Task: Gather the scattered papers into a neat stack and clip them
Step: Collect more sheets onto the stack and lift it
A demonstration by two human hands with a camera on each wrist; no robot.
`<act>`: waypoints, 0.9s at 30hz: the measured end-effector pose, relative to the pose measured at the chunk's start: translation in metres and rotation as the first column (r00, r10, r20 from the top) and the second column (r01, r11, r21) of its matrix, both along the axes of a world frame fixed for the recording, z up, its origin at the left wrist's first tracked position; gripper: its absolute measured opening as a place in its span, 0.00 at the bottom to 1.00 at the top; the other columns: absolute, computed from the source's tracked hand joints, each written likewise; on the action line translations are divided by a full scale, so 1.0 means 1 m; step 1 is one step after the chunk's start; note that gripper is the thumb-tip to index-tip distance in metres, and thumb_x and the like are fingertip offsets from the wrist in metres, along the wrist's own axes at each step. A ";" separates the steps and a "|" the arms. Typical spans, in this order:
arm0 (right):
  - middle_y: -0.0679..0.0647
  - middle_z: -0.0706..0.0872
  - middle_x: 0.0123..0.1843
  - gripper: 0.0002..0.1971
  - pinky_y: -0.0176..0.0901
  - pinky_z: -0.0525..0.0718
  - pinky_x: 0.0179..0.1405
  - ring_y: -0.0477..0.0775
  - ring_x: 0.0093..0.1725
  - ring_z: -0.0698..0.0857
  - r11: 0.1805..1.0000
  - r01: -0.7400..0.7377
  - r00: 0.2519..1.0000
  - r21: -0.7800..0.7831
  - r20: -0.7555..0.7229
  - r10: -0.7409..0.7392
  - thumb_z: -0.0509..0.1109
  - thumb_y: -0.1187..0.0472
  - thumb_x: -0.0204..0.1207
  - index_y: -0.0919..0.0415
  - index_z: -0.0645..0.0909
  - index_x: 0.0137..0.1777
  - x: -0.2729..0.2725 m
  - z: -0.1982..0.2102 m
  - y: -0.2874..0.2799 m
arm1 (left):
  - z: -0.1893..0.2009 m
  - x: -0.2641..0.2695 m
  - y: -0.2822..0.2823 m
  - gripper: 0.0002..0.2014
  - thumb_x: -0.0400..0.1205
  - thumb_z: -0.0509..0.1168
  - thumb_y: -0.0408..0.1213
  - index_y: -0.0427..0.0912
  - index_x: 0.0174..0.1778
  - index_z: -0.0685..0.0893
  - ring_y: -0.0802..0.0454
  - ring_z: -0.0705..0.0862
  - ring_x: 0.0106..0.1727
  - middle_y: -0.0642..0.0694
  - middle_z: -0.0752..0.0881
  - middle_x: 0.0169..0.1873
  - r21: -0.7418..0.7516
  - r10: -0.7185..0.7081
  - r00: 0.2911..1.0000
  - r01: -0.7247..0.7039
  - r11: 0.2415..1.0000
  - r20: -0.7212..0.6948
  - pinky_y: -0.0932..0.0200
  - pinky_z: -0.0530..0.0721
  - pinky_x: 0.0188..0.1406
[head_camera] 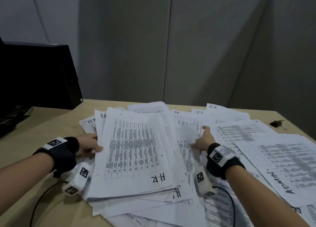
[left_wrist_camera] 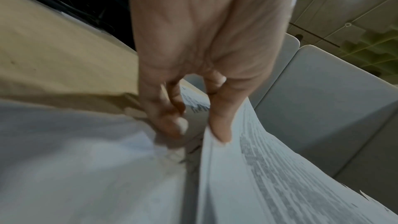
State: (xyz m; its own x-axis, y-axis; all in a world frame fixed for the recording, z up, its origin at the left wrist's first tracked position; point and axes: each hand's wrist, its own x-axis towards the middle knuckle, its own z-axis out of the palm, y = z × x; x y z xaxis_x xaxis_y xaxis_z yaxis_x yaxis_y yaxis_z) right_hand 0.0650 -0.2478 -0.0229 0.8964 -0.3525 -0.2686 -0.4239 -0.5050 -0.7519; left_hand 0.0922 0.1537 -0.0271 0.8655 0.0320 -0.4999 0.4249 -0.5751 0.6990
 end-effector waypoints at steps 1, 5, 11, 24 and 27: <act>0.68 0.77 0.67 0.38 0.48 0.84 0.38 0.64 0.56 0.82 0.999 0.018 1.000 0.039 0.000 -0.018 0.71 0.74 0.71 0.62 0.56 0.79 0.007 0.000 -0.001 | -0.002 -0.001 0.000 0.19 0.77 0.63 0.15 0.35 0.62 0.78 0.33 0.83 0.49 0.31 0.85 0.55 -0.012 0.010 1.000 -0.009 1.000 0.010 0.48 0.86 0.43; 0.65 0.84 0.61 0.23 0.56 0.81 0.63 0.65 0.61 0.83 0.999 -0.029 0.998 0.036 -0.058 0.031 0.76 0.70 0.69 0.69 0.78 0.64 0.038 0.004 0.006 | -0.009 -0.001 -0.007 0.20 0.78 0.61 0.18 0.36 0.65 0.75 0.43 0.81 0.39 0.36 0.83 0.55 0.070 -0.038 0.993 0.030 0.997 0.109 0.59 0.83 0.31; 0.62 0.82 0.64 0.20 0.44 0.79 0.61 0.61 0.63 0.81 0.936 -0.250 0.963 -0.246 -0.166 0.214 0.67 0.60 0.77 0.69 0.76 0.67 0.070 0.018 0.028 | -0.011 0.005 -0.016 0.21 0.79 0.60 0.26 0.38 0.70 0.75 0.38 0.78 0.66 0.38 0.80 0.65 0.305 -0.093 0.981 0.038 0.952 0.168 0.54 0.76 0.63; 0.67 0.82 0.64 0.15 0.39 0.73 0.49 0.62 0.64 0.81 0.929 -0.276 0.959 -0.245 -0.139 0.248 0.64 0.72 0.76 0.76 0.77 0.62 0.089 0.008 0.033 | -0.001 0.014 -0.038 0.62 0.68 0.74 0.59 0.35 0.82 0.38 0.36 0.63 0.79 0.35 0.58 0.81 0.315 0.133 0.991 -0.127 0.940 0.004 0.49 0.68 0.75; 0.68 0.81 0.64 0.14 0.39 0.73 0.50 0.62 0.59 0.80 0.929 -0.284 0.957 -0.238 -0.129 0.260 0.60 0.74 0.78 0.77 0.76 0.62 0.089 0.010 0.033 | -0.002 0.012 -0.038 0.70 0.55 0.83 0.56 0.35 0.81 0.43 0.38 0.67 0.77 0.37 0.64 0.79 0.335 0.128 0.991 -0.112 0.935 -0.027 0.48 0.70 0.74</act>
